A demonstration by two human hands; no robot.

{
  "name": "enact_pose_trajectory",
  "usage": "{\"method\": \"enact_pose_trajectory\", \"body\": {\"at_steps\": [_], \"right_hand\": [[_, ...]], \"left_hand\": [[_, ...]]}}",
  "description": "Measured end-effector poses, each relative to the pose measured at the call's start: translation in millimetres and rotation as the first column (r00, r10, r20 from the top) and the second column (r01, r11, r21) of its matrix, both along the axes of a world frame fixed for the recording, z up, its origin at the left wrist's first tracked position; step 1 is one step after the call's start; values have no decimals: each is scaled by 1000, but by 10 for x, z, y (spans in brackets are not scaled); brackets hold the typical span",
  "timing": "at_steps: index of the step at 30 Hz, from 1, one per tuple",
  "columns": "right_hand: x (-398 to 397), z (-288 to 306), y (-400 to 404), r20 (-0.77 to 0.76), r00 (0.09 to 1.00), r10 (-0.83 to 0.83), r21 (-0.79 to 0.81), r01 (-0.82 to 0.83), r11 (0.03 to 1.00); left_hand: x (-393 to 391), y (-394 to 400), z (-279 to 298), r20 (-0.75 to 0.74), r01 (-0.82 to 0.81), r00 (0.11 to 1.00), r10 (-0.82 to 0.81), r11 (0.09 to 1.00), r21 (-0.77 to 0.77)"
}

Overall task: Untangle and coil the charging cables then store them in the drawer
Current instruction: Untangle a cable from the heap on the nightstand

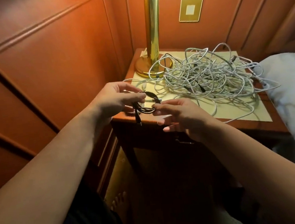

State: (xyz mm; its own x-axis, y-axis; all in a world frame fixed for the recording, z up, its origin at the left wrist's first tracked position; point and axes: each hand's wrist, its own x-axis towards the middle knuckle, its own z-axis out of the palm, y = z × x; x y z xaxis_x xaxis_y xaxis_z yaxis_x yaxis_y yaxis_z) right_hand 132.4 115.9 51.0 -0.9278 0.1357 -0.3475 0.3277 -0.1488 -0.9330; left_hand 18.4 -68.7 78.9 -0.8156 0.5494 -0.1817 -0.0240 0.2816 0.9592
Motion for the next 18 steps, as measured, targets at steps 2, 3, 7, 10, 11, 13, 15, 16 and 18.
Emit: {"method": "enact_pose_trajectory", "body": {"at_steps": [2,3,7,10,11,13,15,16,18], "right_hand": [[-146,-17,14,5,1000,-13,-5,13,1000],[-212,-45,22,3,1000,-18,-10,18,1000],[-452,-169,46,-4,999,-46,-17,46,999],[-622,-239,89,49,997,-56,-16,57,998],[-678,-264,98,55,997,-58,-6,58,998],[-784,-322,91,50,997,-65,37,63,997],[-866,-379,60,53,997,-62,71,58,996],[-896,-403,41,60,997,-56,81,51,995],[-942,-446,17,73,996,-45,151,33,988]], "left_hand": [[-103,26,-46,-28,-77,997,78,997,29],[-150,36,-90,-35,-109,993,110,994,32],[-343,55,-270,-40,-208,977,207,978,-25],[-489,51,-312,-127,-227,970,209,963,-143],[-526,52,-324,-163,-236,964,208,956,-173],[-590,53,-365,-210,-262,953,218,941,-212],[-651,51,-407,-235,-284,945,228,927,-243],[-673,47,-416,-239,-291,943,231,922,-256],[-720,32,-433,-260,-301,939,224,903,-306]]}}
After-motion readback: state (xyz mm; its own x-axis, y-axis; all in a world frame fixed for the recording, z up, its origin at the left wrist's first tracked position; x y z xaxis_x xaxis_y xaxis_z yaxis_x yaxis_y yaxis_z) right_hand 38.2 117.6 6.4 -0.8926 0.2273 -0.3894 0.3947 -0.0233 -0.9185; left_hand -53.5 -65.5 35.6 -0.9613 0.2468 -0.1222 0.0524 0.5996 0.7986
